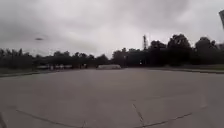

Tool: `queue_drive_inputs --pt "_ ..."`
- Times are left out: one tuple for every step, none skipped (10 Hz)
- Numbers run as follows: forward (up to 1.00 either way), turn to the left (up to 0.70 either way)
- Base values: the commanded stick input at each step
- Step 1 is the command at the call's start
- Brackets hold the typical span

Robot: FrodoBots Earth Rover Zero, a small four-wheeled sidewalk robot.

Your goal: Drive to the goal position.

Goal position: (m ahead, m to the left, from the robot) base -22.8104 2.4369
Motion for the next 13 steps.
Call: queue_drive_inputs --pt "0.0 -0.51" --pt "0.0 -0.51" --pt "0.0 -0.51" --pt "0.0 -0.51" --pt "0.0 -0.51" --pt "0.0 -0.51" --pt "0.0 -0.51" --pt "0.0 -0.51" --pt "0.0 -0.51" --pt "0.0 -0.51" --pt "0.0 -0.51" --pt "0.0 -0.51" --pt "0.0 -0.51"
